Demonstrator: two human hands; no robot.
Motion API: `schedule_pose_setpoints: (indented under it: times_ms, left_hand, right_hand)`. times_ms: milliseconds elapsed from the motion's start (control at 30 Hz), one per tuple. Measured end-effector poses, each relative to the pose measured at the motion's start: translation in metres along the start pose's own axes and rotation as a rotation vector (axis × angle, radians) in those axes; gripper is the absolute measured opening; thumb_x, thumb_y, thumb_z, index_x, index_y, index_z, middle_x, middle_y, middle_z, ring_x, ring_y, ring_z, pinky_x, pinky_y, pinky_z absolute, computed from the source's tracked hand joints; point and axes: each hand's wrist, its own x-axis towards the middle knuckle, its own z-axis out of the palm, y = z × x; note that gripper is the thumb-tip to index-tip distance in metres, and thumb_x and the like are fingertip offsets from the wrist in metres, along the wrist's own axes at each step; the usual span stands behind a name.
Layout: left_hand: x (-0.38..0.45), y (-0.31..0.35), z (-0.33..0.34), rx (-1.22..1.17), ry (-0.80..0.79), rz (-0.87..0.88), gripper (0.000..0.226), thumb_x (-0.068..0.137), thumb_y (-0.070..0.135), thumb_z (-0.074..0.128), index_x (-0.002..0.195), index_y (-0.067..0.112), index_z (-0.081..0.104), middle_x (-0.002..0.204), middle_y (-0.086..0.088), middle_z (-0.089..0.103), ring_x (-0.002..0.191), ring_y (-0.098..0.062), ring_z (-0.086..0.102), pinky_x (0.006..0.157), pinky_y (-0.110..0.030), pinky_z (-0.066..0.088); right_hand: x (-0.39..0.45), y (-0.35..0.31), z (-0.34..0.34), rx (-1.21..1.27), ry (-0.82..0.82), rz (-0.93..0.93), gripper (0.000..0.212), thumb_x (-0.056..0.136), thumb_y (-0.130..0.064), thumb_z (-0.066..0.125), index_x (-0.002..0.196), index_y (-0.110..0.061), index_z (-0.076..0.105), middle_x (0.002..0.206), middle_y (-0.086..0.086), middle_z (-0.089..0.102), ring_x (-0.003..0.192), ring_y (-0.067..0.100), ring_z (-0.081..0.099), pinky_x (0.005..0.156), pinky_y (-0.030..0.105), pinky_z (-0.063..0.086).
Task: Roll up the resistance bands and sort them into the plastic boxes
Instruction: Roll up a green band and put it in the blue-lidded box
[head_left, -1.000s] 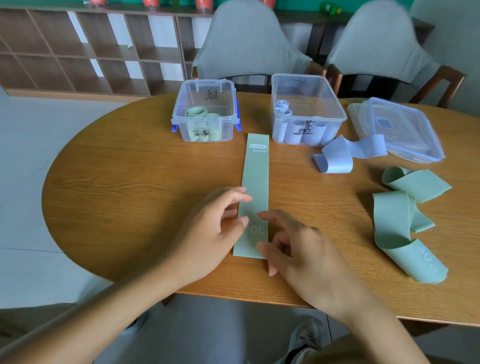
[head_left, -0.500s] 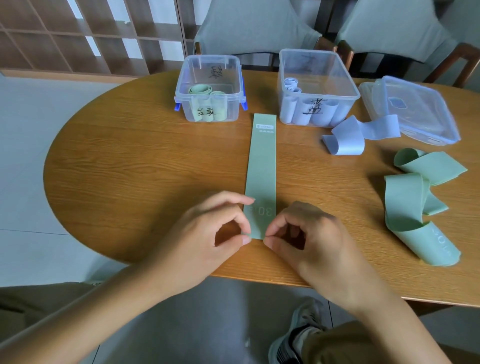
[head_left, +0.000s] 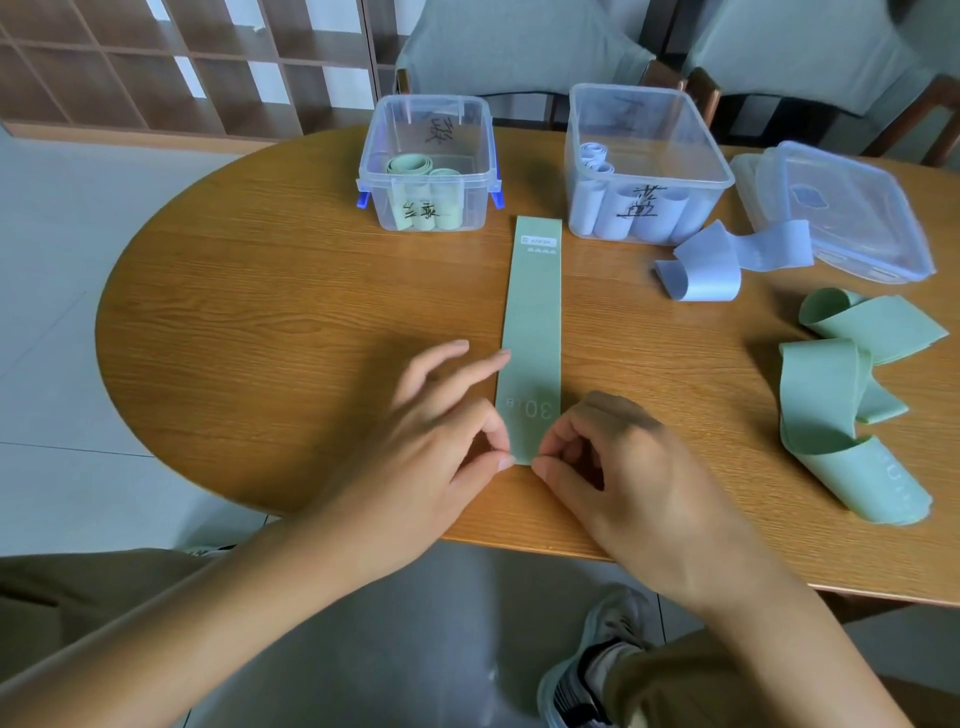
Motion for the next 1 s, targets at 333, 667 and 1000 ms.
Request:
schedule_pose_setpoints:
  times_ms: [333,667,1000]
  left_hand:
    - [0.003,0.009,0.006,0.054,0.072,-0.143,0.016,0.091,0.038,0.060,0.080,0.026,0.059,0.156,0.005,0.042,0.149,-0.019,0.019,0.117,-0.022,0.013]
    - [0.008,0.014,0.005,0.079,0.252,0.018,0.023,0.079,0.004,0.076,0.080,0.013,0.056,0.079,0.008,0.057,0.081,-0.014,0.052,0.070,-0.029,0.043]
    - [-0.002,0.009,0.002,0.182,0.221,0.158,0.011,0.093,0.008,0.069,0.084,0.010,0.062,0.083,0.003,0.060,0.082,-0.018,0.055,0.074,-0.029,0.045]
  right_hand:
    - [0.005,-0.006,0.006,-0.009,0.103,0.057,0.010,0.087,-0.023,0.069,0.082,-0.025,0.060,0.082,-0.014,0.053,0.078,0.007,0.051,0.069,0.027,0.046]
    - [0.006,-0.010,0.002,0.007,0.191,0.038,0.020,0.079,-0.018,0.078,0.087,-0.030,0.065,0.076,-0.017,0.061,0.076,0.005,0.058,0.066,0.033,0.053]
    - [-0.007,-0.015,0.002,-0.432,0.252,-0.177,0.017,0.085,-0.009,0.068,0.071,-0.016,0.061,0.059,0.001,0.055,0.064,0.026,0.051,0.058,0.039,0.043]
